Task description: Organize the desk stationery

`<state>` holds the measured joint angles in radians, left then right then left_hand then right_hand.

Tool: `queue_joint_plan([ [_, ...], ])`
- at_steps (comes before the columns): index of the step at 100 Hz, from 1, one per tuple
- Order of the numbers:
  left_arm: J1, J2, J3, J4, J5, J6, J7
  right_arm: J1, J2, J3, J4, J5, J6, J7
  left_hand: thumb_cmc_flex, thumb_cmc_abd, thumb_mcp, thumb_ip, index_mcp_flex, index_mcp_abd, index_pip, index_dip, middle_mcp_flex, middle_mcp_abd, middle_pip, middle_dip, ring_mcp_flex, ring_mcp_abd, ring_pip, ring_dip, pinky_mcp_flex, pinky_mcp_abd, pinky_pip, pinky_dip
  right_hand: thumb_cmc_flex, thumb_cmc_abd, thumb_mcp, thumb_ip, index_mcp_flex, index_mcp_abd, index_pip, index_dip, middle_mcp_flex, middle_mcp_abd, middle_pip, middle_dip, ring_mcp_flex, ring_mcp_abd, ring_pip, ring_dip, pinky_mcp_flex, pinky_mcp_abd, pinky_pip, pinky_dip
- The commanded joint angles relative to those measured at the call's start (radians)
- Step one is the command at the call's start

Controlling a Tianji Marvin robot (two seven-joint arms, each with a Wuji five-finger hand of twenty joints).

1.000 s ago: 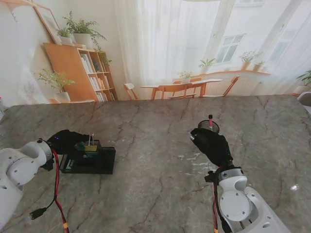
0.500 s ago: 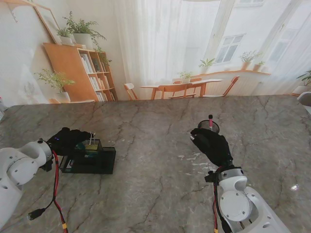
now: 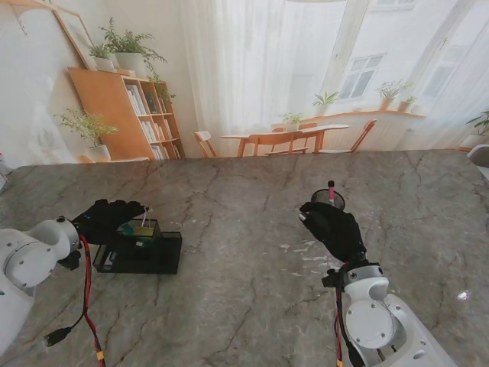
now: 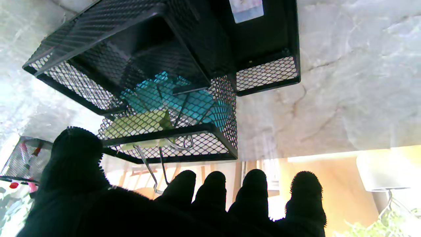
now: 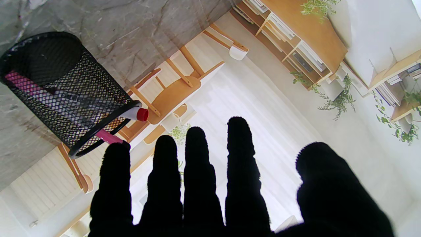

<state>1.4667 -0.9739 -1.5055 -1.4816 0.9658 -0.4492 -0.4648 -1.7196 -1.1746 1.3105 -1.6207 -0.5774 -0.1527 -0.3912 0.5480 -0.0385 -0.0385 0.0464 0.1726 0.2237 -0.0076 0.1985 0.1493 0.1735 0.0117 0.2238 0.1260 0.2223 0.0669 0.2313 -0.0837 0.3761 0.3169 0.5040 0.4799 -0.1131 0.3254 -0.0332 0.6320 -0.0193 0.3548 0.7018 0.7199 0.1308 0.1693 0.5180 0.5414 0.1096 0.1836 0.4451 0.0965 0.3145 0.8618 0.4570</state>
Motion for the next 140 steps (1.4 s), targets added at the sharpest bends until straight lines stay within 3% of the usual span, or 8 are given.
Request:
queue_joint_plan([
  [1, 0.0, 0.003, -0.006, -0.016, -0.006, 0.004, -0.017, -0.003, 0.0, 0.0, -0.003, 0.001, 0.002, 0.015, -0.053, 0.046, 0.001, -0.084, -0.039, 0.038, -0.032, -0.113, -0.05, 0.026, -0.017, -0.028, -0.053, 0.016, -0.018, -0.02, -0.027, 0.028, -0.064, -0.015, 0.009, 0.026, -0.03, 0.003, 0.012, -0.003, 0.007, 0.007, -0.003, 0.002, 0.012, 0.014, 0.008, -0.009, -0.009, 0.011, -0.016, -0.021, 0.001, 0.026],
  [9, -0.002, 0.006, -0.014, -0.022, -0.02, -0.003, -0.038, -0.003, 0.0, 0.0, -0.004, 0.001, 0.002, 0.016, -0.07, 0.04, 0.002, -0.082, -0.036, 0.064, -0.051, -0.211, -0.06, 0.046, -0.028, -0.06, -0.08, 0.016, -0.024, -0.026, -0.031, 0.033, -0.107, -0.027, 0.009, 0.026, -0.031, 0.003, 0.014, -0.004, 0.007, 0.007, -0.003, 0.0, 0.012, 0.014, 0.008, -0.009, -0.009, 0.011, -0.016, -0.021, 0.001, 0.026],
  [39, 0.034, -0.002, -0.074, -0.077, -0.118, 0.01, -0.032, -0.006, 0.0, 0.003, -0.006, -0.001, 0.003, 0.011, -0.115, 0.111, 0.001, -0.088, -0.035, 0.069, -0.045, -0.215, -0.06, 0.033, -0.027, -0.092, -0.102, -0.016, -0.041, -0.04, -0.036, -0.019, -0.184, -0.042, 0.009, 0.026, -0.031, 0.003, 0.013, -0.004, 0.007, 0.007, -0.003, 0.002, 0.012, 0.014, 0.008, -0.009, -0.009, 0.011, -0.016, -0.021, 0.001, 0.026],
  [55, 0.095, -0.018, -0.132, -0.161, -0.152, 0.026, 0.032, -0.008, -0.001, 0.005, -0.007, -0.004, 0.002, 0.005, -0.042, 0.134, 0.0, -0.083, -0.035, 0.036, -0.015, -0.161, -0.056, 0.009, -0.02, -0.061, -0.098, -0.041, -0.046, -0.038, -0.011, -0.065, -0.238, -0.065, 0.01, 0.026, -0.031, 0.003, 0.013, -0.003, 0.007, 0.007, -0.004, 0.0, 0.012, 0.014, 0.008, -0.01, -0.009, 0.011, -0.016, -0.021, 0.002, 0.026],
  [74, 0.171, -0.034, -0.201, -0.29, -0.143, -0.023, 0.11, -0.013, -0.002, 0.009, -0.011, -0.004, -0.001, -0.003, -0.012, 0.136, 0.002, -0.08, -0.035, 0.033, -0.007, -0.087, -0.052, 0.01, -0.015, -0.024, -0.092, -0.015, -0.033, -0.027, -0.019, -0.044, -0.211, -0.022, 0.01, 0.026, -0.031, 0.003, 0.014, -0.001, 0.007, 0.007, -0.002, 0.002, 0.012, 0.014, 0.007, -0.01, -0.009, 0.01, -0.017, -0.022, 0.001, 0.026],
  [88, 0.218, -0.05, -0.216, -0.383, -0.143, -0.06, 0.19, -0.02, -0.004, 0.016, -0.016, -0.007, -0.005, -0.012, 0.018, 0.135, 0.0, -0.078, -0.039, 0.031, 0.009, 0.043, -0.023, 0.014, -0.002, 0.009, -0.063, 0.006, -0.018, -0.007, -0.012, 0.003, -0.154, 0.06, 0.01, 0.024, -0.031, 0.003, 0.014, -0.003, 0.008, 0.007, -0.003, 0.001, 0.012, 0.013, 0.007, -0.01, -0.009, 0.01, -0.016, -0.021, 0.001, 0.026],
  [111, 0.255, -0.076, -0.126, -0.47, -0.114, -0.06, 0.326, -0.033, -0.006, 0.025, -0.029, -0.008, -0.019, -0.027, 0.093, 0.096, 0.004, -0.073, -0.002, -0.005, 0.065, 0.222, 0.096, 0.006, 0.028, 0.048, 0.056, 0.016, 0.018, 0.033, 0.078, 0.086, 0.014, 0.131, 0.013, 0.016, -0.029, 0.003, 0.004, -0.006, 0.003, 0.006, -0.005, -0.003, 0.011, 0.013, 0.007, -0.011, -0.009, 0.01, -0.016, -0.021, 0.001, 0.025],
  [140, 0.247, -0.098, 0.098, -0.41, -0.074, 0.046, 0.488, -0.053, -0.007, 0.035, -0.054, -0.02, -0.039, -0.041, 0.167, 0.068, 0.005, -0.072, 0.112, -0.065, 0.106, 0.31, 0.236, -0.016, 0.065, 0.108, 0.213, -0.002, 0.069, 0.105, 0.162, 0.085, 0.235, 0.193, 0.016, -0.022, -0.019, 0.004, -0.034, -0.012, -0.011, 0.003, -0.016, -0.01, 0.01, 0.014, 0.007, -0.013, -0.006, 0.011, -0.006, -0.021, 0.009, 0.029],
])
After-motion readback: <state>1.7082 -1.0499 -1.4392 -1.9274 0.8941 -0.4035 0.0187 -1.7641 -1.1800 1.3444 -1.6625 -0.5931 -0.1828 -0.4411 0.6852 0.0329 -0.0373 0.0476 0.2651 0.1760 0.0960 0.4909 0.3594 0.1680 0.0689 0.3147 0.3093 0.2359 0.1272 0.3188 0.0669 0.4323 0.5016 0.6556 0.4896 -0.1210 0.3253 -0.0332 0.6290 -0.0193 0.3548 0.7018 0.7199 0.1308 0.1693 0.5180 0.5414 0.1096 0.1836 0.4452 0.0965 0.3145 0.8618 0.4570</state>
